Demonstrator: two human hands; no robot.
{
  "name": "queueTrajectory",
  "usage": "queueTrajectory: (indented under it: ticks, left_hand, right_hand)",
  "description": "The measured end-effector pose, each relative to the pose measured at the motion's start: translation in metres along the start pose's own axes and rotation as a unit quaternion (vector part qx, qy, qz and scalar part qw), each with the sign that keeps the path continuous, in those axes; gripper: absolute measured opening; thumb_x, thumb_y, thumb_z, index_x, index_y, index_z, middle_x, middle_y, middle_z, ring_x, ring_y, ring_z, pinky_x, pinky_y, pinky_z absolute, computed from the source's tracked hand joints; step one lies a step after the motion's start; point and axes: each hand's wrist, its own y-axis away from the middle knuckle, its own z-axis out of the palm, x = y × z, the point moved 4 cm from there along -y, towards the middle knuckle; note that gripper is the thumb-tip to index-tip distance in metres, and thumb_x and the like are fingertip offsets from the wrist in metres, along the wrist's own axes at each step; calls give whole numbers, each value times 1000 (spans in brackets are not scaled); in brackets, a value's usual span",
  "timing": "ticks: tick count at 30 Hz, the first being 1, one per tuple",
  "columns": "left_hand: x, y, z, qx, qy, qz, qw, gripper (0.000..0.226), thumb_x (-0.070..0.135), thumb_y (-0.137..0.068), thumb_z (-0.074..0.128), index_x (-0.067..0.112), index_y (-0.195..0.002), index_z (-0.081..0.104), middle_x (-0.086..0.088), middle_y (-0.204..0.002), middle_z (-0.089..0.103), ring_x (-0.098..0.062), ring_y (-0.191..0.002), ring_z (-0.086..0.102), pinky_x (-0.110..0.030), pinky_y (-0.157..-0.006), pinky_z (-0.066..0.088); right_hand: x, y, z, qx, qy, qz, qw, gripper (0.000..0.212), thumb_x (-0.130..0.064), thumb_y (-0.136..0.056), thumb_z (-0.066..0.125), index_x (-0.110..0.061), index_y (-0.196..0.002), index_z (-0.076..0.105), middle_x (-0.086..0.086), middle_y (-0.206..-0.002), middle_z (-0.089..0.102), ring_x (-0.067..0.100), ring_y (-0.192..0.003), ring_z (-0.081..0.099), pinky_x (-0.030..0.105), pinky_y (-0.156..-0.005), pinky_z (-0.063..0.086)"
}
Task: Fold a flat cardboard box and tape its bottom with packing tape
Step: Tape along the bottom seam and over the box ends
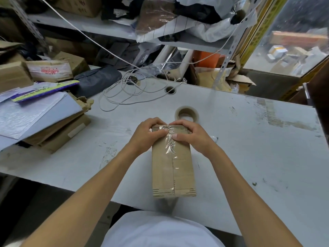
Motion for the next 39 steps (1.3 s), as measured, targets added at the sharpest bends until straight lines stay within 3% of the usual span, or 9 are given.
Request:
queueTrajectory:
  ticks: [4, 6, 8, 11, 14, 18, 27, 32, 39]
  left_hand:
    - [-14, -2, 2, -39, 119, -51, 991, 34, 29, -78, 71, -3, -87, 64, -1, -74, 61, -11, -69, 57, -20, -63, 44]
    - [-16, -4, 3, -64, 117, -58, 989, 29, 31, -80, 69, 2, -84, 65, 2, -74, 61, -10, -69, 58, -20, -65, 43]
    - [-16, -6, 1, -59, 106, -59, 991, 28, 36, -80, 70, 9, -85, 70, 4, -80, 67, -9, -74, 62, -22, -71, 46]
    - [-12, -7, -6, 19, 36, -27, 999, 41, 47, -73, 75, 29, -109, 71, 7, -107, 69, -6, -102, 64, -23, -85, 49]
    - [-1, -6, -10, 48, -22, 20, 998, 32, 33, -80, 77, 33, -111, 69, 12, -108, 68, 0, -103, 61, -17, -86, 46]
    - [4, -7, -8, -25, 3, -17, 1000, 6, 22, -89, 72, 22, -94, 76, 4, -91, 75, -5, -81, 67, -18, -73, 50]
    - [39, -14, -29, 107, -85, 45, 990, 46, 32, -90, 70, 21, -133, 59, 8, -121, 63, -5, -105, 60, -20, -90, 49]
    - [67, -10, -30, 83, -64, 129, 986, 67, 29, -81, 79, 26, -142, 49, 4, -140, 55, -8, -123, 53, -22, -102, 44]
    - [79, 16, -41, 228, -22, 182, 956, 24, 11, -84, 75, 10, -108, 74, 0, -103, 73, -7, -95, 69, -25, -89, 57]
  right_hand:
    - [4, -16, -9, -42, 35, 42, 998, 28, -29, -90, 63, -9, -108, 71, 4, -103, 70, 9, -96, 64, 26, -88, 50]
    - [14, -31, -29, 75, 68, 27, 994, 33, -38, -92, 52, -17, -97, 76, 2, -112, 70, 10, -109, 60, 37, -101, 45]
    - [24, -45, -54, 208, 182, -2, 961, 23, -20, -92, 53, -24, -100, 74, 4, -130, 59, 16, -123, 48, 38, -110, 36]
    - [52, -65, -66, 130, 416, 99, 895, 44, -9, -87, 53, -28, -125, 63, 7, -159, 18, 31, -144, 13, 40, -111, 31]
    - [73, -76, -68, 74, 522, 141, 838, 41, -20, -90, 55, -27, -131, 58, 16, -159, 14, 39, -142, 14, 46, -106, 37]
    - [64, -75, -62, 113, 405, 105, 901, 35, -16, -91, 59, -16, -127, 60, 18, -149, 29, 38, -129, 41, 39, -102, 41]
    - [-30, -20, -50, 162, 235, -44, 957, 23, -18, -89, 69, -28, -107, 59, 2, -125, 43, 18, -114, 51, 35, -103, 45]
    - [-69, 6, -33, 131, 207, -64, 967, 24, -21, -89, 70, -29, -108, 59, 2, -120, 50, 9, -111, 49, 10, -84, 44]
    - [-81, 21, -9, 109, 171, -76, 976, 26, -18, -88, 71, -38, -98, 58, 6, -123, 52, 1, -108, 50, 16, -90, 48]
